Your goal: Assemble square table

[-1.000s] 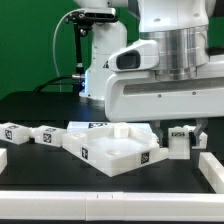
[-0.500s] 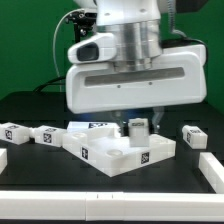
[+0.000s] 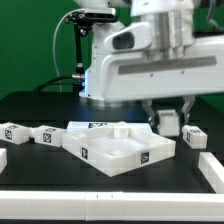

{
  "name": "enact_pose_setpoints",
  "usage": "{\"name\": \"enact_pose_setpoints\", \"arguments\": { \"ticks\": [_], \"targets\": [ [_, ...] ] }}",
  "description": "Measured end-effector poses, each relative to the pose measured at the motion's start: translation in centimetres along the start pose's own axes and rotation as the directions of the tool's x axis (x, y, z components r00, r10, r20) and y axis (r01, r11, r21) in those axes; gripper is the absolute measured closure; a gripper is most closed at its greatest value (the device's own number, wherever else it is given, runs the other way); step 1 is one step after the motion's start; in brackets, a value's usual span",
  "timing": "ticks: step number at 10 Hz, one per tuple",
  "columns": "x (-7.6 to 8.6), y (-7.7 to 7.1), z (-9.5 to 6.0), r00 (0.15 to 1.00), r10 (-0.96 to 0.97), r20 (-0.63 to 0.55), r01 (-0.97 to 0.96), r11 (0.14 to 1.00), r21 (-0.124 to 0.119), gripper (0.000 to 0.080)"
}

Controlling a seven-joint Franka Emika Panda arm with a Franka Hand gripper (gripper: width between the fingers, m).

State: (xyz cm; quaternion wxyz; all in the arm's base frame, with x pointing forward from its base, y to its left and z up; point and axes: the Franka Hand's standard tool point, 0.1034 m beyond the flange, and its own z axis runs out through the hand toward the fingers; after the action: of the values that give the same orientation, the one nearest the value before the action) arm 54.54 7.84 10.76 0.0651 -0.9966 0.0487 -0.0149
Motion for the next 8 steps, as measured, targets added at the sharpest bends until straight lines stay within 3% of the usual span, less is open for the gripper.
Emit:
{"name": "enact_pose_setpoints", "arguments": {
  "ticks": [1,3,7,8],
  "targets": [
    [-1.8,-0.2,0.0,1.000,-0.004,0.004,0.004,1.000,-0.004,0.0512],
    [-1.1,0.0,0.2,1.000,0.003,0.003,-0.003,1.000,-0.005,0.0512],
    [-1.4,0.1,0.3,1.000,0.002,0.008,-0.002,1.000,-0.006,0.0512],
    [-2.5,0.2,0.4,1.000,0.004,0.023,-0.004,1.000,-0.007,0.0512]
  ]
}}
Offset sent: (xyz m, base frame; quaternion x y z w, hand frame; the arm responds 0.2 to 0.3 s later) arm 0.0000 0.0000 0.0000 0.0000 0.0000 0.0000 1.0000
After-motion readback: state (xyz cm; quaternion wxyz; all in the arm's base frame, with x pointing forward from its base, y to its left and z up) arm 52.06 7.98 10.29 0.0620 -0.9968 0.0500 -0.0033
